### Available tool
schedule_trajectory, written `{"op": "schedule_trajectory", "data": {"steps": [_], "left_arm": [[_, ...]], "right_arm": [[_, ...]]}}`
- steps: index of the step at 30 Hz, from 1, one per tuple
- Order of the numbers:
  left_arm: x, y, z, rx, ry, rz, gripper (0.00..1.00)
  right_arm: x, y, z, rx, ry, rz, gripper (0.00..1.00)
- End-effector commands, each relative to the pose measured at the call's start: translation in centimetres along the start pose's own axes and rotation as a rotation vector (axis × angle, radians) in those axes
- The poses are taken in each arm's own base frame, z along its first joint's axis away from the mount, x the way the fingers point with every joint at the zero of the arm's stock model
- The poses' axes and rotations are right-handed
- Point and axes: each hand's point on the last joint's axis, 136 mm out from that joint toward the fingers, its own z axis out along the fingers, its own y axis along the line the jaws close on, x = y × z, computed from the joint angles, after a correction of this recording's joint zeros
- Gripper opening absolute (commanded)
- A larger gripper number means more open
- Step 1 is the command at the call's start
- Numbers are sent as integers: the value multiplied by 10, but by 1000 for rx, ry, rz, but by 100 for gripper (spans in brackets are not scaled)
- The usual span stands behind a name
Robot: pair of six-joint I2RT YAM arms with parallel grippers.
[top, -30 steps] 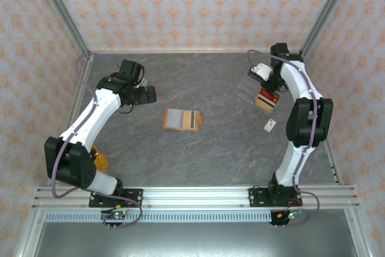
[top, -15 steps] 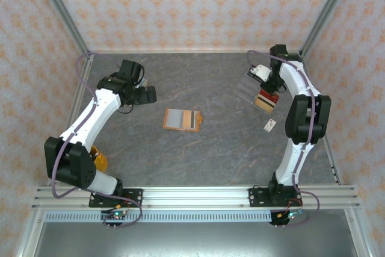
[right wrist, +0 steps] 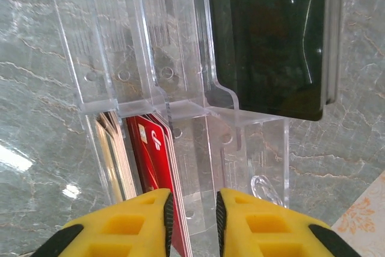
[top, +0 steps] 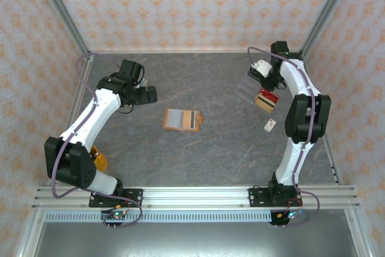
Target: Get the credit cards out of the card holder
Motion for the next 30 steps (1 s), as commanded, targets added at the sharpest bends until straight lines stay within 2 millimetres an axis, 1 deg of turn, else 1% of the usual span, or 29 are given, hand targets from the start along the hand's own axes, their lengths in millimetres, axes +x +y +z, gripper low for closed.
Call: {"op": "schedule_trajectory", "data": {"steps": [1,3,6,8,11,15,18,20,22,24,26,30], "left_arm": [[-3,-3,-7,25,-21,9,100],[-2,-6,-5,40,-16,3,100],[0,-11,0,71,0,-12,100],[3,-17,4,100,15,-24,100],[7,-24,12,136,43,-49,100],[14,-37,22,202,79,-88,99],[23,-52,31,276,122,-108,95],[32,-60,37,298,152,-102,93],[40,-69,42,322,180,-100,90],[48,-80,48,353,212,-102,87],[55,-93,54,391,244,-110,81],[65,-112,65,429,295,-139,72]], "right_arm": [[-18,-8,-53,50,-146,77,28],[-23,-3,-69,39,-203,131,29],[-30,9,-86,10,-276,260,29],[-34,16,-91,-5,-300,395,29],[-42,39,-92,-93,-335,568,29],[-56,76,-84,-197,-355,740,29],[-68,111,-74,-285,-338,838,29],[-75,137,-66,-349,-287,881,29],[-77,163,-56,-377,-211,899,29],[-78,184,-48,-358,-159,887,29],[-86,208,-43,-358,-155,872,30],[-106,246,-32,-397,-180,952,31]]}}
